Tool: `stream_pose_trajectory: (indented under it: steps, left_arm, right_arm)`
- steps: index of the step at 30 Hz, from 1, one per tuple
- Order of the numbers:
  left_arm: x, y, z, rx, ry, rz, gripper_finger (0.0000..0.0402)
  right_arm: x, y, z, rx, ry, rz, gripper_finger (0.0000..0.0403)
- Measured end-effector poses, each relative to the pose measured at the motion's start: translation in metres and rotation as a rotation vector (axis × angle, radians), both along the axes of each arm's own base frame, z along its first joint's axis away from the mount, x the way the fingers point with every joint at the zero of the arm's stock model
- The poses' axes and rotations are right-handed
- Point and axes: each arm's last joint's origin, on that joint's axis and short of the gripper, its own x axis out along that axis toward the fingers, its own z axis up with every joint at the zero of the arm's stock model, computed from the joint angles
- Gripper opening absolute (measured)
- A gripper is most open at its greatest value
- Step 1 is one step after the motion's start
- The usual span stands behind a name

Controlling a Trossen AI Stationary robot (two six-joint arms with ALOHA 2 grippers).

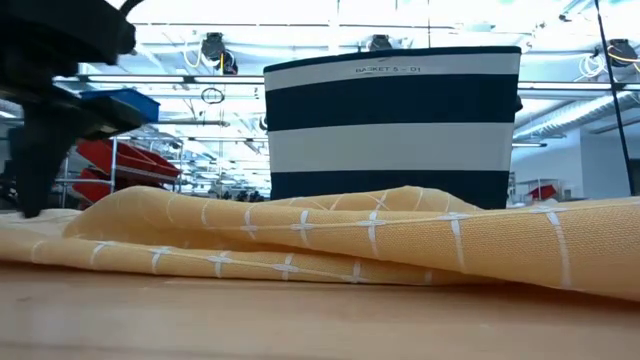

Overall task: Fold towel
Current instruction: Fold the orange patterned towel

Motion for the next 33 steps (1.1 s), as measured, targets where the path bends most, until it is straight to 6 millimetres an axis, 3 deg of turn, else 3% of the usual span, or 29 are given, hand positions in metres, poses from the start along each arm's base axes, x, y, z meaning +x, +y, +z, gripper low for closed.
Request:
stream_pose_trajectory:
  steps: [7, 14, 21, 25, 33]
  left_arm:
    - [-0.006, -0.007, 0.0, 0.017, -0.005, -0.024, 0.0183]
    - [-0.01, 0.009, -0.015, 0.011, 0.073, 0.063, 0.0183]
    - [-0.014, 0.01, -0.026, -0.056, 0.074, 0.068, 0.0182]
    - [-0.013, 0.01, -0.026, -0.036, 0.05, 0.065, 0.0153]
    - [-0.012, 0.009, -0.026, -0.025, 0.024, 0.015, 0.0057]
  right_arm:
    - [0.002, 0.0, -0.017, -0.026, 0.029, -0.027, 0.0141]
    - [0.004, -0.001, -0.021, -0.028, 0.01, -0.06, 0.0141]
    - [0.005, -0.002, -0.021, -0.043, -0.002, -0.072, 0.0141]
    - [0.004, -0.004, -0.021, -0.053, -0.011, -0.085, 0.0141]
    - [0.005, 0.0, -0.02, -0.03, -0.012, -0.057, 0.0141]
